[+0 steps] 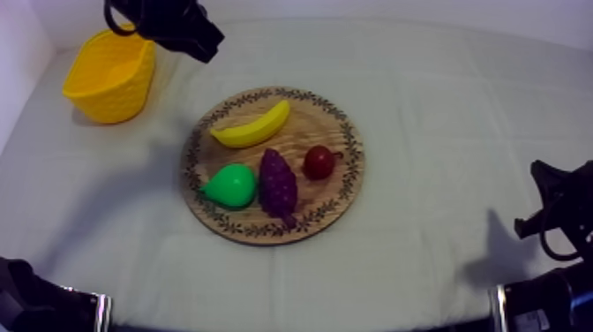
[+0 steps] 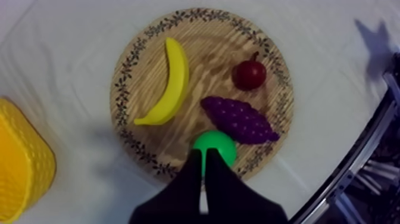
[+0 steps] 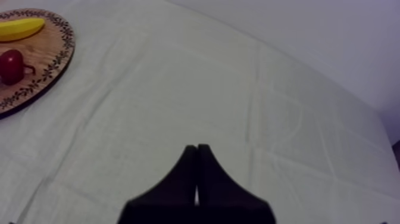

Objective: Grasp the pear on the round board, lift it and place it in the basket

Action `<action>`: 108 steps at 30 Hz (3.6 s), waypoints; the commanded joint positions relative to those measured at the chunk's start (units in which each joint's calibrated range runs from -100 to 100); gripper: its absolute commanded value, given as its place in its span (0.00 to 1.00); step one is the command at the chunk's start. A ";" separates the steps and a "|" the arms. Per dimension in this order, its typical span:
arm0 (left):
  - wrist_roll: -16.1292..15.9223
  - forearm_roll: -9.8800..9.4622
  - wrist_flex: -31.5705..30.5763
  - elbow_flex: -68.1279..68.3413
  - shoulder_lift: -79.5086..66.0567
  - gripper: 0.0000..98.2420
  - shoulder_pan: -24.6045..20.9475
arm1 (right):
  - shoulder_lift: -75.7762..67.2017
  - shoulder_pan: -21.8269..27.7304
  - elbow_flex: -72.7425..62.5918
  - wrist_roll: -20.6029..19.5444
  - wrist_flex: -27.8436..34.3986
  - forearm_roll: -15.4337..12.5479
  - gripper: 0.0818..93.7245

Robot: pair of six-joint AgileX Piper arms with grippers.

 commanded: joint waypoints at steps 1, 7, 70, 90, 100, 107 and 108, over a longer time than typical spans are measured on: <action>-3.65 0.03 0.44 -0.50 0.54 0.00 0.29 | -0.03 -0.01 -0.02 0.00 0.02 0.02 0.00; -12.43 0.09 0.92 -0.75 1.85 0.00 1.18 | -0.03 -0.01 -0.02 0.00 0.02 0.02 0.00; -13.55 -2.29 -3.41 14.41 1.55 0.94 3.61 | -0.03 -0.01 -0.02 0.00 0.02 0.02 0.00; -15.28 -2.19 -8.35 17.55 13.44 0.99 2.70 | -0.03 -0.01 -0.02 0.00 0.02 0.02 0.00; -16.03 -1.26 -12.08 18.32 20.09 0.99 2.13 | -0.03 -0.01 -0.02 0.00 0.02 0.02 0.00; -16.55 -0.54 -13.72 18.51 24.24 0.99 2.11 | -0.03 -0.01 -0.02 0.00 0.02 0.02 0.00; -16.67 -0.40 -13.87 18.46 24.77 0.99 2.11 | -0.03 -0.01 -0.02 0.00 0.02 0.02 0.00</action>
